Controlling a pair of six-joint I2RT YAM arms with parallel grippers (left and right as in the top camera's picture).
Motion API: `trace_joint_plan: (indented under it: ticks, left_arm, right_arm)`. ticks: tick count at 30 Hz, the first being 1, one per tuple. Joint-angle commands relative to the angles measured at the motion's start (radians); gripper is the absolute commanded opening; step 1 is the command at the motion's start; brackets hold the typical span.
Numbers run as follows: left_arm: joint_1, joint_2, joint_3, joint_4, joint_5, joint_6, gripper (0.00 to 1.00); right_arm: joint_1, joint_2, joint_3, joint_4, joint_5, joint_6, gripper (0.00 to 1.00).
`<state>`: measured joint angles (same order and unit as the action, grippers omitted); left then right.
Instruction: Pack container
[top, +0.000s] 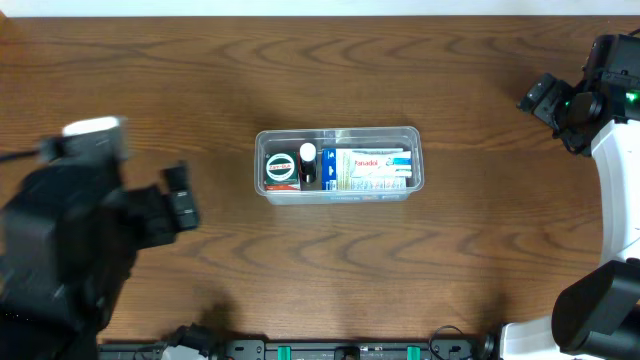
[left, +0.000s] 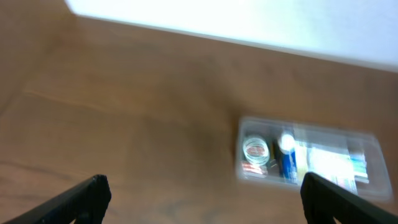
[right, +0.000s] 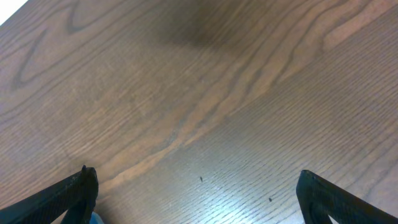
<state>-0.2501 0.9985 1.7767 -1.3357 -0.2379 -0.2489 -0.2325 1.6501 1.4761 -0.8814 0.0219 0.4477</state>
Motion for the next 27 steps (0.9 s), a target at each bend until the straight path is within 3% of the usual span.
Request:
trace_joint_plan:
  ticks: [1,8,16,27]
  left_arm:
    - [0.132,-0.086,-0.154,0.13,0.087,0.14,0.98]
    - [0.291,-0.327,-0.595,0.58,0.337,0.387,0.98]
    - [0.307,-0.558,-1.049,0.979,0.366,0.386,0.98]
    - [0.331,-0.865,-1.519,1.308,0.37,0.386,0.98]
  right_arm:
    - [-0.003,0.005,0.0,-0.002,0.003,0.011,0.99]
    - [-0.003,0.005,0.0,-0.002,0.004,0.011,0.99]
    - [-0.003,0.005,0.0,-0.002,0.004,0.011,0.99]
    - [-0.003,0.005,0.0,-0.002,0.004,0.011,0.99]
